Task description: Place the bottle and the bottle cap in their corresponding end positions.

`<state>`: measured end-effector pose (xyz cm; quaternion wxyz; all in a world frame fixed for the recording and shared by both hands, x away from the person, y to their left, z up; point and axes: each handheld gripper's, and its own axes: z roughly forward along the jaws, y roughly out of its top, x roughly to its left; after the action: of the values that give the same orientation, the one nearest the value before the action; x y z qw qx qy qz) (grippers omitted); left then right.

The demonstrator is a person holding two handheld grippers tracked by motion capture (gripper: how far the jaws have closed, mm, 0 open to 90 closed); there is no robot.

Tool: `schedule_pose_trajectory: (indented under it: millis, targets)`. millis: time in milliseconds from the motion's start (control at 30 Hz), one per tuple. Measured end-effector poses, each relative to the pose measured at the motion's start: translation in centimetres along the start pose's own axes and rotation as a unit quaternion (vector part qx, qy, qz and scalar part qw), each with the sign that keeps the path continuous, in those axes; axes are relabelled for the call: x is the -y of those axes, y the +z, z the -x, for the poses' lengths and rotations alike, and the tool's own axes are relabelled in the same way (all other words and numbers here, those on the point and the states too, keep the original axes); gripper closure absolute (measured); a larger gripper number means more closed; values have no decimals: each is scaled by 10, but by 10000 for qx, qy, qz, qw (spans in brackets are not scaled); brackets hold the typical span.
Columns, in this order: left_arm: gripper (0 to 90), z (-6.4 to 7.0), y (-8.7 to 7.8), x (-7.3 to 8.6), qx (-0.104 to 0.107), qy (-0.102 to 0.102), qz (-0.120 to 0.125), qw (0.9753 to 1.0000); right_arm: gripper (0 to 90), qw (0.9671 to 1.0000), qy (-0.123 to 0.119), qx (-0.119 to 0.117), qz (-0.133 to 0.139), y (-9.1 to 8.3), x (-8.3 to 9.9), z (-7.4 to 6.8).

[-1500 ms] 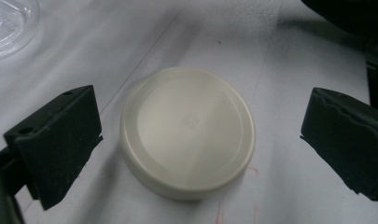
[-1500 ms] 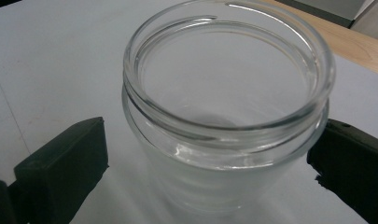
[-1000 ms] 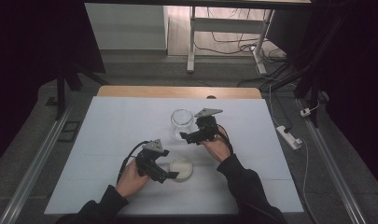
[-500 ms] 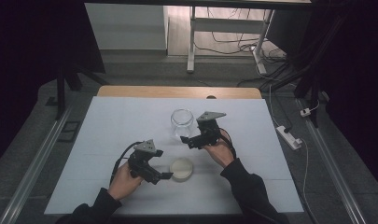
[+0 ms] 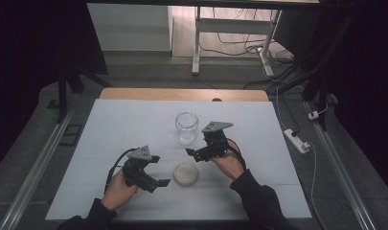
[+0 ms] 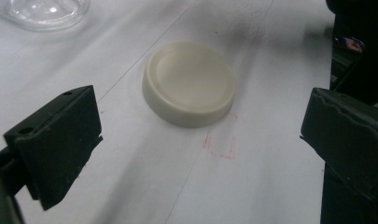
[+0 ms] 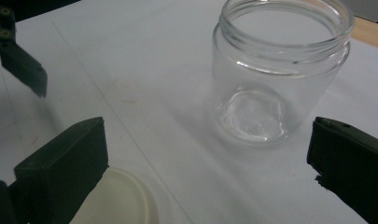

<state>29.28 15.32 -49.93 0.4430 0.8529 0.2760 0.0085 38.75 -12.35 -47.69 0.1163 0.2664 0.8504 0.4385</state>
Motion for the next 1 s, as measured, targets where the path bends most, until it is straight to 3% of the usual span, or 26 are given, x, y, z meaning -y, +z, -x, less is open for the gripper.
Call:
schedule_pose_trajectory:
  millis: [567,1000]
  targets:
    - [0,-2,-18,26,-403,-191,-316,9985,0,9992,-61,78,-377,-20,27,-13]
    - [0,0,-31,45,-559,-433,-328,9970,0,9985,16,288,-463,-47,54,-17]
